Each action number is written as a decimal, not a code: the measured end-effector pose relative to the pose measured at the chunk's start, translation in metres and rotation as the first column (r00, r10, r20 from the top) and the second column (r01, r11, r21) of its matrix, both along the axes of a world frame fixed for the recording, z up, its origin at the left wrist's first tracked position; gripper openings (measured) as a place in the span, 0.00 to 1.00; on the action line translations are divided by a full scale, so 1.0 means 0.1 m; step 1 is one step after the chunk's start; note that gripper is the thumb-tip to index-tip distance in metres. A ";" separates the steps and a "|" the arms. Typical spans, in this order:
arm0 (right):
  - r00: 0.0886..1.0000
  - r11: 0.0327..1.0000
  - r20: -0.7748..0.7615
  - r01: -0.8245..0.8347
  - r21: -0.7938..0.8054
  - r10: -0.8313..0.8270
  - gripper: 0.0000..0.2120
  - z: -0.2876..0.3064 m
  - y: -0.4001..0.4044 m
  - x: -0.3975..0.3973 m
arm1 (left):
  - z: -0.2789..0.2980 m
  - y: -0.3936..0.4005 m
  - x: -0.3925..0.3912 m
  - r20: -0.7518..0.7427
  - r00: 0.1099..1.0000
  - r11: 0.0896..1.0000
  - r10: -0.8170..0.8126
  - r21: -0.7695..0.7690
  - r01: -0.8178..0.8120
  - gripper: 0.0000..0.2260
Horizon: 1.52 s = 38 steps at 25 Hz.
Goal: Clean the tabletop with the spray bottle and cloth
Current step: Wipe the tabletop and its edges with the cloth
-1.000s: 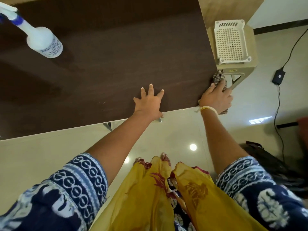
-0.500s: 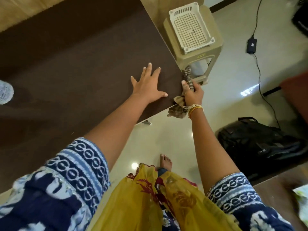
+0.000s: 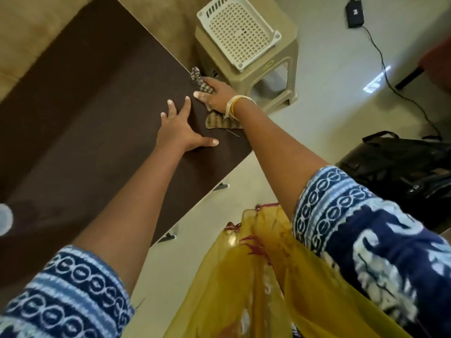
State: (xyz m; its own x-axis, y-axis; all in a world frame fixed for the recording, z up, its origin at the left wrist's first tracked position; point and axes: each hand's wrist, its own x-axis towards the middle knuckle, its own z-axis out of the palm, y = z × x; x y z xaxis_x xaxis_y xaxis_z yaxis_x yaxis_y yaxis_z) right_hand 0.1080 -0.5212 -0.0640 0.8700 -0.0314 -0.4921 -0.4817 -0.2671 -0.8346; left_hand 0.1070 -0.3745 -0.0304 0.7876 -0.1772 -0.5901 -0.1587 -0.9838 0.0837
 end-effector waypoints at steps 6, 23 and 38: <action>0.997 0.967 0.010 0.073 0.245 -0.078 0.26 -0.02 -0.24 -0.70 | 0.05 -0.03 0.02 -0.010 1.000 0.999 0.029 -0.015 -0.029 0.59; 0.176 0.020 -0.320 0.899 0.437 -0.931 0.28 -0.04 1.52 -1.59 | 0.07 -0.06 0.04 0.012 0.999 0.999 0.040 0.032 -0.040 0.57; 0.566 0.090 -0.362 0.617 0.781 -0.741 0.29 -0.69 0.37 -1.34 | 0.00 -0.01 0.13 -0.051 0.993 0.995 0.103 -0.006 -0.104 0.61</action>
State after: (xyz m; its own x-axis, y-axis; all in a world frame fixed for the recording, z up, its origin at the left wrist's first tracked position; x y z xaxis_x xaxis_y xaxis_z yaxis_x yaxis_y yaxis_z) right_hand -0.0259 -0.4841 -0.1326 0.7419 -0.3197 -0.5894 0.0183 0.8883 -0.4588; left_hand 0.1195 -0.3753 -0.0300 0.7713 -0.1019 -0.6283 -0.0514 -0.9939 0.0981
